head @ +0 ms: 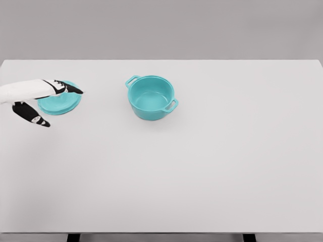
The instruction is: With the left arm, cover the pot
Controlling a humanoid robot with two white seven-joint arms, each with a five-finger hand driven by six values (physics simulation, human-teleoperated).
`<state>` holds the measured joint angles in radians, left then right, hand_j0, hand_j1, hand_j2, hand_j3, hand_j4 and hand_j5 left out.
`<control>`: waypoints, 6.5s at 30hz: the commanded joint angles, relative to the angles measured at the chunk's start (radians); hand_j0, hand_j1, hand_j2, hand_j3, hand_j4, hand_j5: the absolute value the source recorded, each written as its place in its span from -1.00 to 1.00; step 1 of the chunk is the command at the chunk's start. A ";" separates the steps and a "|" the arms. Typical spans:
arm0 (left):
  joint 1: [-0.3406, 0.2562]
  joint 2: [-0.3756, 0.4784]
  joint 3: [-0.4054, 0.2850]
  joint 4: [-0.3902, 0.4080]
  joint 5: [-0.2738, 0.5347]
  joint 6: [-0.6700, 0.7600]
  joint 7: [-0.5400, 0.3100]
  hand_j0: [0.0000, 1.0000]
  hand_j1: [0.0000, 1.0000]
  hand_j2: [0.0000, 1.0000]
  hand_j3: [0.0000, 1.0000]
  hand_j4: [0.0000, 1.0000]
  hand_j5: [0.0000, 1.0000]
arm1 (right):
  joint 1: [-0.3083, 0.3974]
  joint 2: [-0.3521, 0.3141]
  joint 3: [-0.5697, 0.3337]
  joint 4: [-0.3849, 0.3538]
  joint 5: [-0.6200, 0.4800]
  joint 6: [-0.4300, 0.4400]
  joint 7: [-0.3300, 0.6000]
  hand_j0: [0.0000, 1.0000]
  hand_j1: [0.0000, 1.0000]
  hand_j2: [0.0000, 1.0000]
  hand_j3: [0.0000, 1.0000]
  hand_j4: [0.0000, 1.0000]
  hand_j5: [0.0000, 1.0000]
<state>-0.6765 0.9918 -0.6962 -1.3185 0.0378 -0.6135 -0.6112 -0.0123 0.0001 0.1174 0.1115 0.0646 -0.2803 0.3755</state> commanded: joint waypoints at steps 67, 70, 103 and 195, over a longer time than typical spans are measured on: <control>-0.373 -0.456 -0.052 0.904 -0.404 0.003 0.000 0.72 0.72 0.72 0.72 0.72 0.72 | 0.008 0.000 -0.001 0.002 0.000 0.000 0.000 1.00 1.00 1.00 1.00 1.00 1.00; -0.373 -0.455 -0.052 0.907 -0.404 0.003 0.000 0.70 0.70 0.70 0.70 0.70 0.70 | 0.008 0.000 -0.001 0.000 0.000 0.000 0.000 1.00 1.00 1.00 1.00 1.00 1.00; -0.351 -0.449 -0.048 0.933 -0.398 0.003 0.000 0.21 0.21 0.21 0.21 0.21 0.21 | 0.008 0.000 -0.001 0.000 0.000 0.000 0.000 1.00 1.00 1.00 1.00 1.00 1.00; -0.505 -0.610 -0.407 0.435 -0.194 0.003 0.000 0.07 0.07 0.07 0.07 0.07 0.07 | 0.008 0.000 -0.001 0.002 0.000 0.001 0.000 1.00 1.00 1.00 1.00 1.00 1.00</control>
<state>-1.1812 0.3919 -1.1048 -0.8852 -0.1630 -0.6136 -0.6112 -0.0046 0.0001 0.1167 0.1128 0.0639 -0.2802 0.3755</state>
